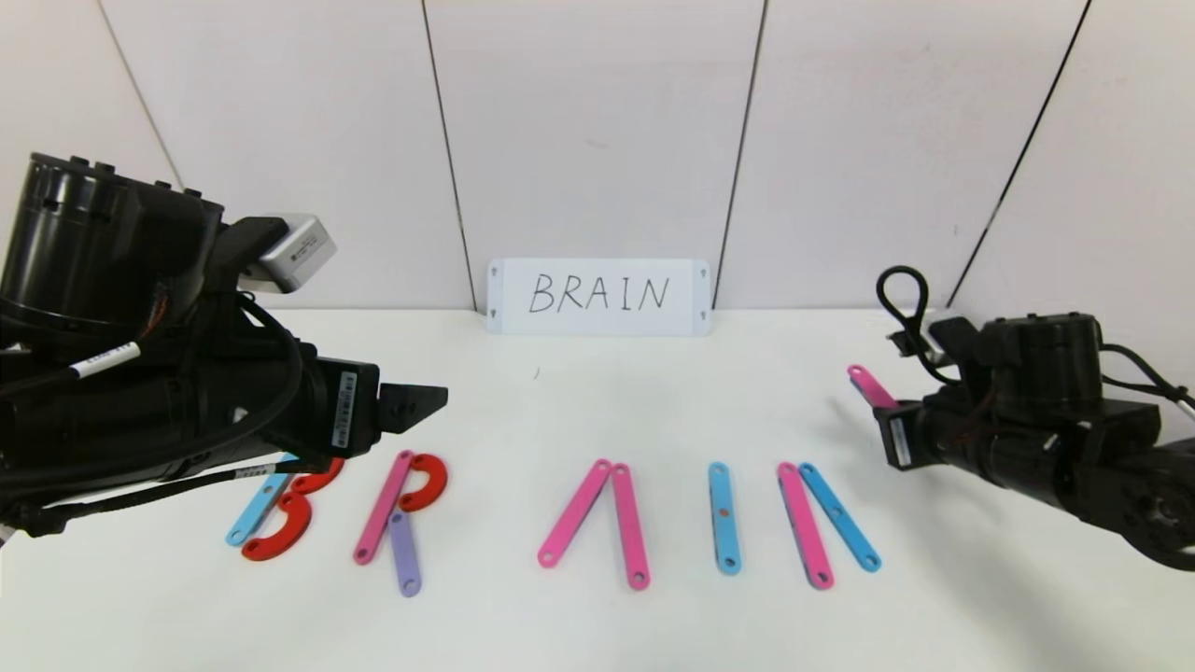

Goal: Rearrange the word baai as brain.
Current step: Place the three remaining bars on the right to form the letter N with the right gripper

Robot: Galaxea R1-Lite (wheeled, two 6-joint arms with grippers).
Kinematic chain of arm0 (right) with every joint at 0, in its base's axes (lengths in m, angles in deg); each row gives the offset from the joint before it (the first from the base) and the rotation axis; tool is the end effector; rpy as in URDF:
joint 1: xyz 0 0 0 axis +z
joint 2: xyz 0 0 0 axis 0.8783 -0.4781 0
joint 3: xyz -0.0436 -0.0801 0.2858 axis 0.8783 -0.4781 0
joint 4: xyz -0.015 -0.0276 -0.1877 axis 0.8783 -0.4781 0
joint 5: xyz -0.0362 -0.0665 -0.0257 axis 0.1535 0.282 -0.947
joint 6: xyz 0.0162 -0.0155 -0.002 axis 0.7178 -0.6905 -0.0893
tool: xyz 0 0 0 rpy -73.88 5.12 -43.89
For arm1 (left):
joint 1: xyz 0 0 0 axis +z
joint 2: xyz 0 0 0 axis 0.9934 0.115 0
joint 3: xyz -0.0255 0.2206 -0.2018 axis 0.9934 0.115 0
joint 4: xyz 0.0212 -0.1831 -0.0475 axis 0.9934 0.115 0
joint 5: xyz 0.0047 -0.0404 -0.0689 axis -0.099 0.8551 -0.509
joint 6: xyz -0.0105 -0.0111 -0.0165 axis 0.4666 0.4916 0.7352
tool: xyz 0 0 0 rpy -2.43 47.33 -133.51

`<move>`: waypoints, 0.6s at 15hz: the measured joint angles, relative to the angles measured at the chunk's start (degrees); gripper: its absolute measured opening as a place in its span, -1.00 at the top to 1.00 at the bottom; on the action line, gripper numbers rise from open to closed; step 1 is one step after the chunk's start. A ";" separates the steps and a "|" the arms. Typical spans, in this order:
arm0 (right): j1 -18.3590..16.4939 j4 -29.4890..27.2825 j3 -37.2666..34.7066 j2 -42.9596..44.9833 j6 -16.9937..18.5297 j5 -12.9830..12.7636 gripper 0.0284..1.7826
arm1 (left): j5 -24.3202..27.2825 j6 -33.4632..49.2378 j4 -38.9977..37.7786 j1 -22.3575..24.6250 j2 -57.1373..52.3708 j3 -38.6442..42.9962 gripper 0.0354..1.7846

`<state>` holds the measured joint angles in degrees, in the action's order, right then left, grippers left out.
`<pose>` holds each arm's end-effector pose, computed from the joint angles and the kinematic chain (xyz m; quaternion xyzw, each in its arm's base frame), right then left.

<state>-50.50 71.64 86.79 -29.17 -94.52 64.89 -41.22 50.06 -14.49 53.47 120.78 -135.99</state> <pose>0.2835 0.0511 0.1128 -0.1016 0.2702 0.0317 0.9569 0.1920 -0.1060 0.2460 -0.0056 0.2563 -0.1440 0.9558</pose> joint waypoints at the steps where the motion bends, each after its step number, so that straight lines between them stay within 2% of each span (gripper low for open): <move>1: 0.00 1.32 -2.32 0.72 0.16 0.16 0.69 | 0.02 0.02 0.02 0.00 -0.07 -0.02 -0.94; 7: 0.77 16.14 -11.75 -2.65 0.38 0.51 0.69 | 0.02 0.00 -0.01 0.00 -0.10 -0.02 -0.94; 9: 1.19 18.65 -13.07 -4.46 1.40 0.51 0.69 | 0.02 0.02 0.00 0.02 -0.10 -0.02 -0.94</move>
<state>-49.31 90.29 73.73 -33.63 -93.12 65.40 -41.20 50.08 -14.49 53.49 120.68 -136.01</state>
